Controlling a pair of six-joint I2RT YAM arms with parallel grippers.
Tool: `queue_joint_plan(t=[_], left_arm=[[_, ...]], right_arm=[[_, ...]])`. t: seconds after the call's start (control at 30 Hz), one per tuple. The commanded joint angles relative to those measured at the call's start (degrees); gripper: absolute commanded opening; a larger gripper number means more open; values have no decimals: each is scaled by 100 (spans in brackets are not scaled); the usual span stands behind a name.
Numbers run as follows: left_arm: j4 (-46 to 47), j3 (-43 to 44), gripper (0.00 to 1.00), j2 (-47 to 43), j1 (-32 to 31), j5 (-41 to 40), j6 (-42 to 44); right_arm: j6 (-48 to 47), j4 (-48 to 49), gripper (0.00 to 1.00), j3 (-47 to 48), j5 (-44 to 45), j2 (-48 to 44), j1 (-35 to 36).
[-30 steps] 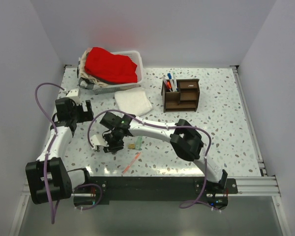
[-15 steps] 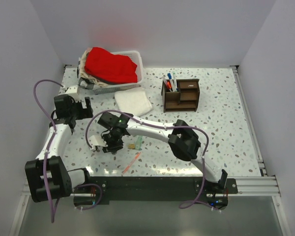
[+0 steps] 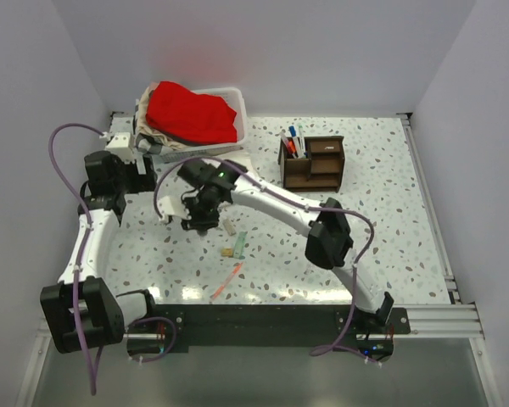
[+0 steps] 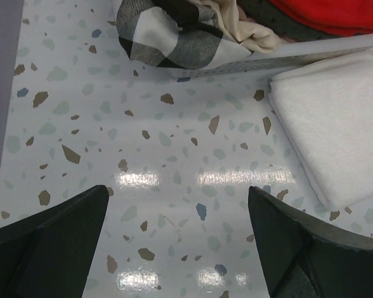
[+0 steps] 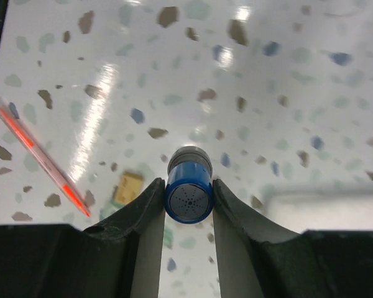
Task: Sort the stationery into containers
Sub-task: Close the pen cap at the center of the board, then place the stationery in the storage box.
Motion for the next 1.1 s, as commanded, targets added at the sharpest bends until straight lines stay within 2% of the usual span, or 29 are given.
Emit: queue_joint_plan(t=[0.0,0.1,0.2,0.33,0.5,0.7,1.07], left_arm=[[26,420,99,-58,-13,312,225],[70,464,99,12,-21,426,181],[70,560,98,127,-13,567,85],[44,727,97,284,-13,734,76],[44,798,96,495,-13,743,102],[79,815,95,663,-30,875,76],[132,859,95,839,-48,963,-144]], right_arm=[[42,-758,0,827,326,-1222,-474],[-73,-802,0,346,554,-1722,-808],[101,-364,0,-463,669,-2119,-1475],[998,-143,0,-466,239,-2069,-3036],[1306,182,0,-860,256,-2269,-3962],[1684,437,0,-1449,71,-2419,-4692],[1694,780,0,-1968,545,-2314,-4984]])
